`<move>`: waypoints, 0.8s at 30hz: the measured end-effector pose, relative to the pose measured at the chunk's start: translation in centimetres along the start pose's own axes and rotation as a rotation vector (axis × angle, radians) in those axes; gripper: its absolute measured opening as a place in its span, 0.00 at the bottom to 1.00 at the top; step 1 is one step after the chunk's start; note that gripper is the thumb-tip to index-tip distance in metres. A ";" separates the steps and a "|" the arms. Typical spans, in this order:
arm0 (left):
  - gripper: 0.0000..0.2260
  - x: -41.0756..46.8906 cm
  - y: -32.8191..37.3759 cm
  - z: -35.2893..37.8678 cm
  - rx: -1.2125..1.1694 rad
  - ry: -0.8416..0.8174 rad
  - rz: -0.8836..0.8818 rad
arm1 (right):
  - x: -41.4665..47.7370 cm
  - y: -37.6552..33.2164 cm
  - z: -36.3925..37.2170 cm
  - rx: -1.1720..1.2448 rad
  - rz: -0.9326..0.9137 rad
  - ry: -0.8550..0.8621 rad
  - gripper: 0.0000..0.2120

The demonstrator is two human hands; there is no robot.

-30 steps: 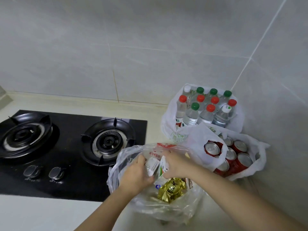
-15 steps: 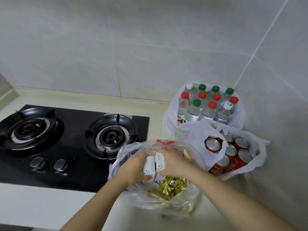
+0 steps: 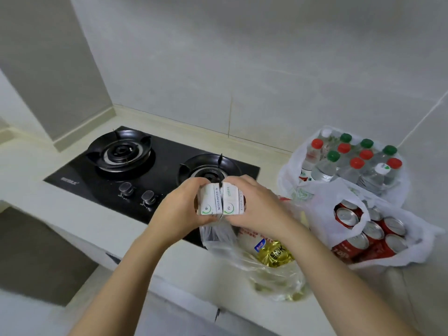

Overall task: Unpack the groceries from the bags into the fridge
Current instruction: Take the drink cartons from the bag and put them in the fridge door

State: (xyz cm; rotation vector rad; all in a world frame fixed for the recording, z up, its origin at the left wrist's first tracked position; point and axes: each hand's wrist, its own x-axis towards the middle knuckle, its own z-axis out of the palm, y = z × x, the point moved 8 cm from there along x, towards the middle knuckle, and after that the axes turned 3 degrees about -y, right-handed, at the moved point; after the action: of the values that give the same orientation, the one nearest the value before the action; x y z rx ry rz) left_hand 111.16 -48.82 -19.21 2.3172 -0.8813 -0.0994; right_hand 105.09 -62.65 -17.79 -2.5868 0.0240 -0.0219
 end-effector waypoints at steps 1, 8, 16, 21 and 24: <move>0.30 -1.1 -0.7 -0.6 0.004 0.021 -0.025 | 0.0 -1.0 0.9 0.011 -0.017 -0.012 0.27; 0.26 -7.7 -8.2 0.1 0.015 -0.027 -0.225 | 0.4 -3.7 10.7 0.088 0.001 -0.181 0.21; 0.26 -8.0 -14.5 3.9 -0.035 -0.171 -0.295 | 1.8 -2.4 18.1 0.007 0.189 -0.261 0.22; 0.27 -7.6 -17.0 5.1 -0.098 -0.260 -0.267 | 2.9 -2.1 19.8 0.080 0.202 -0.278 0.25; 0.27 -7.7 -18.2 5.7 -0.141 -0.278 -0.267 | 3.0 -1.6 20.4 0.109 0.218 -0.283 0.23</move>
State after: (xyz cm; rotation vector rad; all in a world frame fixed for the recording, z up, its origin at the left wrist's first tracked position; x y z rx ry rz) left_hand 113.99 -36.93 -35.70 2.3077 -0.6651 -0.5906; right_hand 108.54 -50.67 -34.25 -2.4412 0.1939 0.4102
